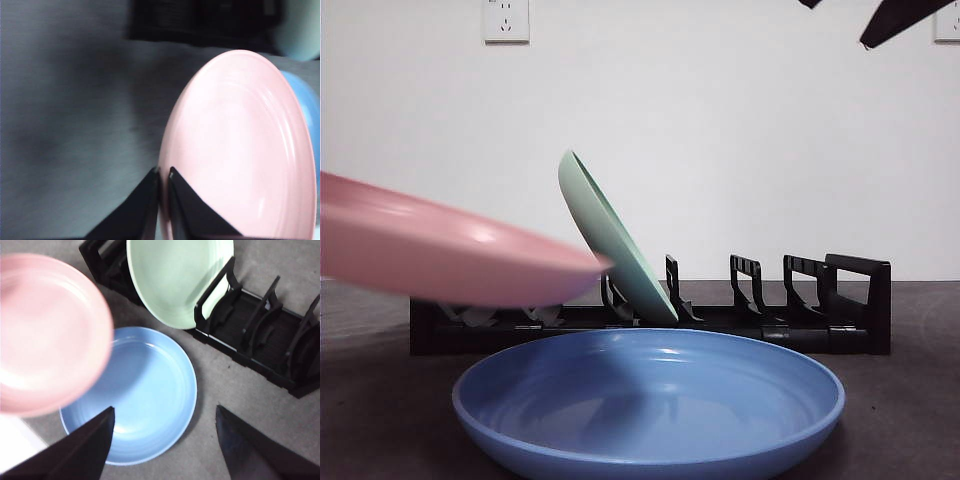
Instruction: Place the plate
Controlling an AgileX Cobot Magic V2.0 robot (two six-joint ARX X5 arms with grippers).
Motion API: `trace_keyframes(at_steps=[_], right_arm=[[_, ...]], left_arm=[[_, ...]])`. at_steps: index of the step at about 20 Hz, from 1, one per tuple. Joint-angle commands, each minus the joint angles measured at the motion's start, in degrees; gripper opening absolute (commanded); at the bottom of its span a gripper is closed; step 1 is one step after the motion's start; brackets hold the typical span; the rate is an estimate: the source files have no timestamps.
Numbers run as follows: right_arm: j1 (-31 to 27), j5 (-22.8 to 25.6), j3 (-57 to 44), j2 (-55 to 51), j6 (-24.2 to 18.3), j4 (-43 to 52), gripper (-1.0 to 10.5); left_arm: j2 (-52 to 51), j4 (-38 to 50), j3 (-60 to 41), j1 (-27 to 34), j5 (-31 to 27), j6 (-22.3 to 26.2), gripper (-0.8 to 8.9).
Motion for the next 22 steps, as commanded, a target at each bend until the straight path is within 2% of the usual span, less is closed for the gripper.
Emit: trace_keyframes(at_steps=[1, 7, 12, 20, 22], right_arm=[[0.35, 0.2, 0.55, 0.44, -0.48, 1.77, 3.2], [0.35, 0.22, 0.57, 0.44, -0.46, 3.93, 3.2], [0.35, 0.22, 0.57, 0.42, -0.44, 5.33, 3.2], [0.35, 0.2, 0.59, 0.42, 0.22, 6.03, 3.2], [0.35, 0.2, 0.59, 0.42, 0.83, 6.03, 3.2]], left_arm=[[2.34, 5.68, -1.55, -4.5, 0.44, -6.14, 0.15], [15.45, 18.18, -2.16, -14.25, 0.33, -8.37, 0.15], [25.22, 27.69, -2.16, -17.0, -0.09, -9.7, 0.15], [31.56, 29.48, -2.16, -17.25, -0.55, -9.22, 0.16], [31.67, 29.48, -2.14, -17.25, -0.68, -9.22, 0.57]])
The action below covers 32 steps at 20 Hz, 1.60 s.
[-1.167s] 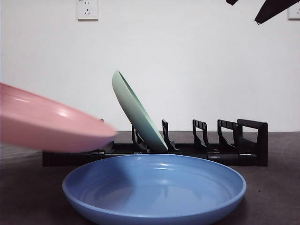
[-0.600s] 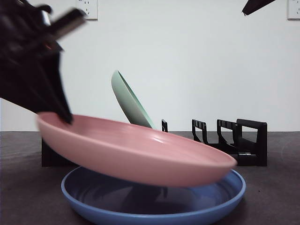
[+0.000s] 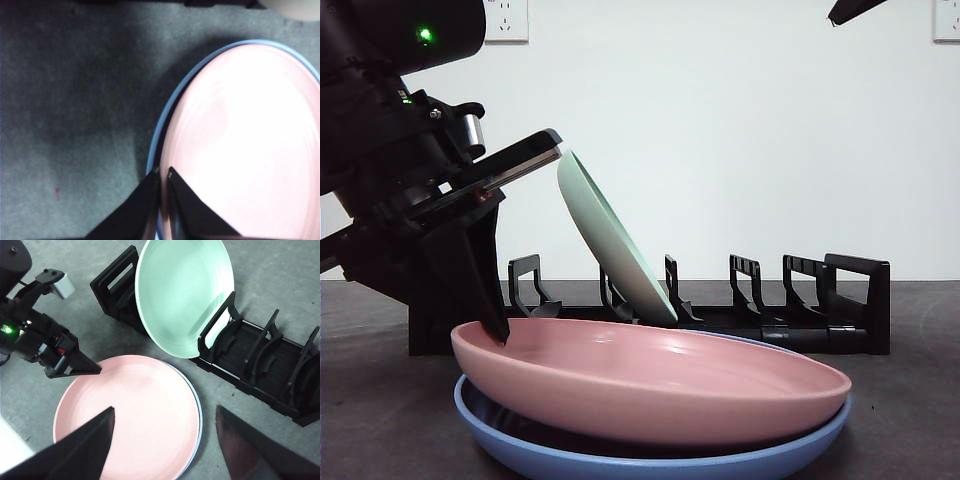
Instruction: Place the plate
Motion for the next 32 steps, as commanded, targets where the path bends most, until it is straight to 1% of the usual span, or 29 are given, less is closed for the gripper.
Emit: trace_keyframes(at_steps=[1, 2, 3, 4, 5, 7, 8, 10, 11, 14, 19, 21, 24, 26, 29, 31, 32], right_arm=[[0.35, 0.07, 0.59, 0.44, 0.63, 0.63, 3.2], [0.35, 0.07, 0.59, 0.42, 0.63, 0.61, 3.2], [0.35, 0.07, 0.59, 0.42, 0.63, 0.61, 3.2], [0.35, 0.07, 0.59, 0.44, 0.63, 0.59, 3.2], [0.35, 0.07, 0.59, 0.44, 0.63, 0.59, 3.2], [0.35, 0.04, 0.59, 0.44, 0.68, 0.55, 3.2], [0.35, 0.0, 0.59, 0.44, 0.72, 0.33, 3.2], [0.35, -0.22, 0.61, 1.11, 1.95, -0.22, 3.2], [0.26, -0.83, 0.96, 2.12, 2.56, -0.44, 3.2], [-0.52, -4.15, 4.61, 7.98, 2.86, -0.5, 3.2], [-1.95, -9.38, 18.99, 22.71, 2.78, -0.72, 3.2], [-2.05, -11.69, 25.46, 28.63, 2.8, -1.07, 3.2], [-2.64, -12.22, 35.12, 37.79, 2.73, -3.15, 3.2], [-2.8, -12.22, 40.39, 43.47, 2.36, -3.87, 3.2], [-3.43, -12.28, 45.86, 50.4, 2.38, -3.91, 3.2], [-3.96, -12.24, 47.43, 53.77, 2.38, -3.32, 3.1], [-4.17, -12.22, 47.76, 55.08, 2.38, -3.13, 3.0]], left_arm=[[0.9, 0.48, 0.42, -0.74, -0.15, -0.2, 1.19], [0.9, 0.42, 0.61, -0.72, -0.2, -0.2, 1.89], [0.83, 0.2, 0.98, -0.63, -0.48, -0.2, 2.3], [0.81, -1.05, 1.88, -0.48, -0.48, -0.09, 2.32], [0.63, -2.89, 3.19, -0.28, -0.61, 1.09, 2.41], [0.02, -8.41, 6.78, 0.46, -1.66, 4.31, 3.19], [-0.72, -12.52, 9.33, 1.11, -3.56, 6.95, 3.42], [-3.08, -18.23, 13.62, 2.73, -7.82, 11.69, 3.45], [-4.68, -19.98, 15.54, 3.87, -8.57, 13.86, 3.45], [-11.06, -25.09, 20.02, 8.39, -8.57, 20.26, 3.45], [-22.62, -34.38, 21.29, 16.61, -8.63, 26.73, 3.45], [-26.18, -36.13, 21.29, 19.39, -8.63, 26.8, 3.45], [-29.88, -36.44, 21.29, 22.73, -8.63, 26.8, 3.45], [-31.1, -36.83, 21.29, 23.85, -8.63, 26.43, 3.45], [-31.45, -37.07, 21.29, 24.2, -8.63, 26.25, 3.45], [-31.32, -36.79, 21.29, 24.2, -8.63, 25.59, 3.45], [-31.3, -36.74, 21.29, 24.2, -8.63, 25.18, 3.45]])
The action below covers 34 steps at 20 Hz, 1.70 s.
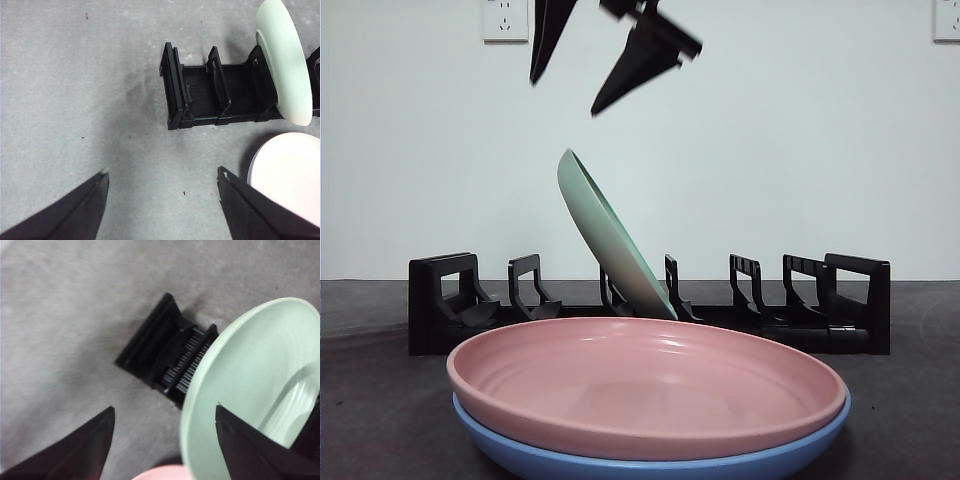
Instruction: Place the plate
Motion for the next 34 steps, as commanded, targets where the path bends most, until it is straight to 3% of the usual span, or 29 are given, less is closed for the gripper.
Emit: trace_keyframes(at_steps=[1, 11, 17, 20, 23, 30, 34], right_arm=[[-0.17, -0.13, 1.9, 3.23, 0.17, 0.72, 2.9], [-1.42, -2.08, 1.9, 7.69, 0.15, 4.17, 1.9], [-1.38, -3.56, 1.9, 7.76, 0.2, 3.93, 0.2], [-1.27, -3.82, 1.99, 7.74, 0.22, 4.07, 0.2], [-1.33, -7.19, 4.48, 7.61, 0.09, 2.82, 0.2], [0.57, -9.27, 19.32, 7.37, -8.96, -9.38, 0.2], [4.28, -5.42, 20.87, 4.17, -15.63, -15.52, 0.2]], left_arm=[[0.39, 0.61, 0.9, 0.02, -0.15, -0.92, 3.45], [0.42, 1.07, 0.9, 0.02, -0.15, -0.87, 3.45], [0.42, 1.05, 0.9, 0.09, -0.15, -0.87, 3.45], [0.42, 1.05, 0.9, 0.09, -0.15, -0.87, 3.45], [0.42, 1.09, 0.9, 0.09, -0.15, -0.87, 3.45], [0.42, 1.95, 0.9, 0.13, -0.15, -0.85, 3.45], [0.42, 2.29, 0.9, 0.17, -0.15, -0.9, 3.45]])
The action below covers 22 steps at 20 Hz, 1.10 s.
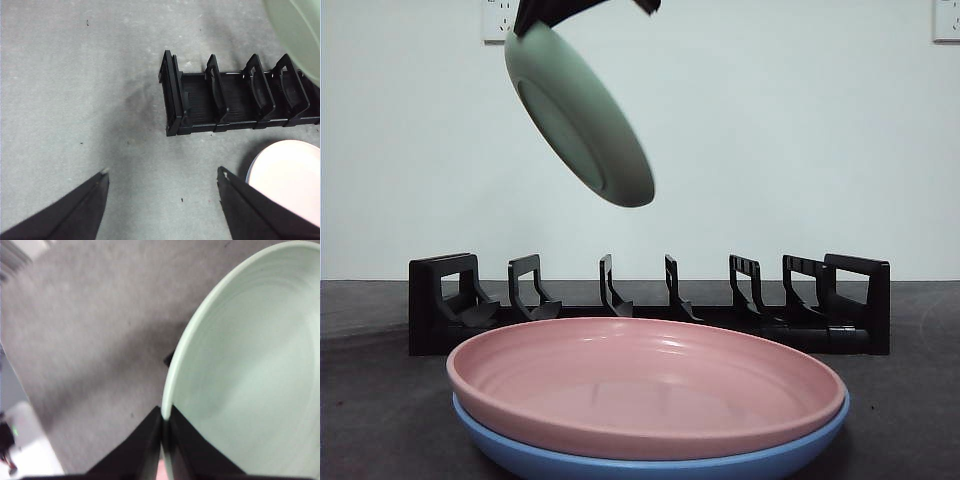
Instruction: Place the plate
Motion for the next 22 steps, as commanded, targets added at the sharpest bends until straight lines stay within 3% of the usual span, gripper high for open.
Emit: trace_keyframes(at_steps=[1, 5, 9, 13, 16, 22], right_arm=[[3.1, 2.36, 1.33, -1.97, -5.16, -0.83, 0.2], [8.79, 8.13, -6.69, -7.82, -5.79, 3.8, 0.2], [14.75, 12.2, -26.67, -18.93, -6.62, 17.18, 0.2], [21.81, 19.54, -45.62, -29.51, -7.3, 26.49, 0.2], [27.69, 24.52, -55.89, -34.27, -7.43, 28.28, 0.2], [34.42, 26.27, -66.07, -32.7, -7.34, 28.17, 0.2]], left_arm=[[0.37, 1.03, 0.9, 0.04, -0.15, -0.35, 3.45], [0.37, 1.07, 0.9, 0.04, -0.15, -0.63, 3.45], [0.37, 1.16, 0.9, 0.04, -0.15, -0.94, 3.45], [0.37, 2.01, 0.9, 0.04, -0.15, -1.51, 3.45], [0.37, 2.58, 0.9, 0.04, -0.15, -3.17, 3.45], [0.37, 2.67, 0.9, 0.04, -0.15, -3.5, 3.45]])
